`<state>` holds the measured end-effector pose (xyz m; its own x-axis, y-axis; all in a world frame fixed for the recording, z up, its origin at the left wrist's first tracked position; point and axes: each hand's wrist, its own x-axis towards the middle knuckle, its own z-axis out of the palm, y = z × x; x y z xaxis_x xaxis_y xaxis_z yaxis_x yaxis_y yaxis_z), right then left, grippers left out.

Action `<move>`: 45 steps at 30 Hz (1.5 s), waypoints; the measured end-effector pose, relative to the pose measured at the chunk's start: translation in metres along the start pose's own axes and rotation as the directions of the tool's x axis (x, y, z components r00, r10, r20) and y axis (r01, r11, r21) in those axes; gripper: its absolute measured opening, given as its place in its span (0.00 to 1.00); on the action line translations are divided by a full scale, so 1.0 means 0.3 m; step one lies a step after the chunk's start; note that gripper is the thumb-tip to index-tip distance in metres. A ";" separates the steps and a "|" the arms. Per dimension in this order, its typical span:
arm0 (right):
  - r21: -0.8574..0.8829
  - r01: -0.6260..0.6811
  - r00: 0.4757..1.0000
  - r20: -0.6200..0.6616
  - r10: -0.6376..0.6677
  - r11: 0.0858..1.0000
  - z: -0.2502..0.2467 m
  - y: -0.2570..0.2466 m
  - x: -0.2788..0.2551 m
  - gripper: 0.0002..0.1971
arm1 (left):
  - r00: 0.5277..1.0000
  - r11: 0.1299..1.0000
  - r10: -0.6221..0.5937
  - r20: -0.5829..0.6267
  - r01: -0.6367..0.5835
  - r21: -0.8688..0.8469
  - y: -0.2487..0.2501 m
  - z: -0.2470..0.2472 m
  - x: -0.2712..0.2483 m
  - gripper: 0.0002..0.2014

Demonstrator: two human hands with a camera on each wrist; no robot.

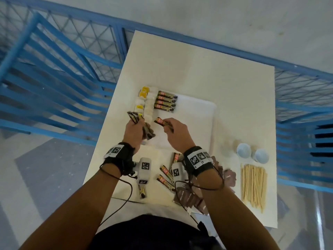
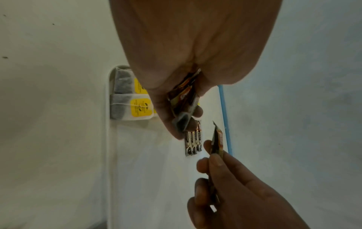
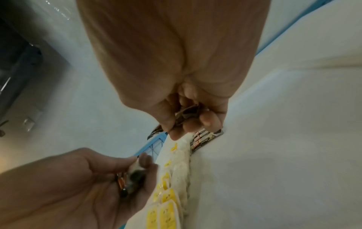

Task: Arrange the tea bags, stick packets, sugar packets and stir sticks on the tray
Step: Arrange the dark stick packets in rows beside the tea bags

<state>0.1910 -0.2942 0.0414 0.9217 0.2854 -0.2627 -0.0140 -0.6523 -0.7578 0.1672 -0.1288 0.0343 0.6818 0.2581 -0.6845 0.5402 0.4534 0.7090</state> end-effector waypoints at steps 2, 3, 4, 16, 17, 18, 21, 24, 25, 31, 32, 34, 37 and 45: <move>-0.043 0.059 0.998 0.015 -0.058 0.997 0.000 0.014 0.007 0.12 | 0.992 0.992 -0.115 0.047 0.117 -0.052 0.014 0.011 0.002 0.09; -0.058 0.083 0.996 0.013 -0.083 0.995 0.003 0.020 0.009 0.12 | 0.986 0.987 -0.151 0.077 0.155 -0.047 0.022 0.018 0.001 0.08; -0.068 0.103 0.995 0.004 -0.103 0.992 0.007 0.024 0.012 0.12 | 0.982 0.986 -0.166 0.091 0.167 -0.004 0.028 0.023 0.000 0.08; -0.088 0.230 0.969 -0.075 -0.237 0.969 0.055 0.031 0.039 0.10 | 0.988 0.974 -0.035 0.148 0.001 0.225 0.057 -0.039 0.046 0.07; -0.092 0.227 0.968 -0.085 -0.235 0.969 0.057 0.032 0.043 0.10 | 0.988 0.977 -0.033 0.152 0.000 0.213 0.057 -0.038 0.045 0.07; -0.104 0.227 0.967 -0.096 -0.237 0.968 0.064 0.029 0.047 0.11 | 0.988 0.979 -0.027 0.150 -0.005 0.206 0.058 -0.039 0.050 0.07; -0.184 0.228 0.959 -0.126 -0.253 0.956 0.083 0.017 0.050 0.12 | 0.995 0.971 0.006 0.102 -0.031 0.239 0.065 -0.039 0.070 0.07; -0.268 0.182 0.964 -0.141 -0.226 0.946 0.082 0.005 0.055 0.13 | 0.997 0.962 0.000 0.077 -0.021 0.272 0.073 -0.043 0.092 0.07; -0.293 0.172 0.965 -0.140 -0.220 0.941 0.078 0.002 0.060 0.12 | 0.996 0.963 -0.013 0.085 -0.011 0.268 0.074 -0.045 0.098 0.07; -0.285 0.048 0.971 -0.212 -0.112 0.957 0.057 0.052 0.126 0.14 | 0.992 0.942 -0.029 0.126 -0.015 0.336 0.071 -0.077 0.135 0.10; -0.308 0.025 0.969 -0.225 -0.098 0.951 0.059 0.072 0.142 0.13 | 0.993 0.934 -0.026 0.117 -0.017 0.356 0.068 -0.087 0.142 0.12; -0.395 -0.016 0.965 -0.248 -0.089 0.919 0.075 0.109 0.171 0.12 | 0.995 0.921 -0.019 0.099 -0.021 0.390 0.061 -0.107 0.157 0.14; -0.466 -0.050 0.962 -0.260 -0.083 0.884 0.112 0.139 0.207 0.10 | 0.996 0.909 -0.008 0.088 -0.029 0.416 0.051 -0.133 0.171 0.15; -0.485 -0.044 0.970 -0.229 -0.079 0.873 0.160 0.152 0.247 0.12 | 0.997 0.920 -0.014 0.075 -0.017 0.392 0.058 -0.143 0.188 0.15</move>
<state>0.2400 -0.2690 -0.0412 0.9842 0.1675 -0.0582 0.1357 -0.9228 -0.3606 0.1940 -0.0697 0.0007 0.7093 0.1866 -0.6798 0.6791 0.0778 0.7299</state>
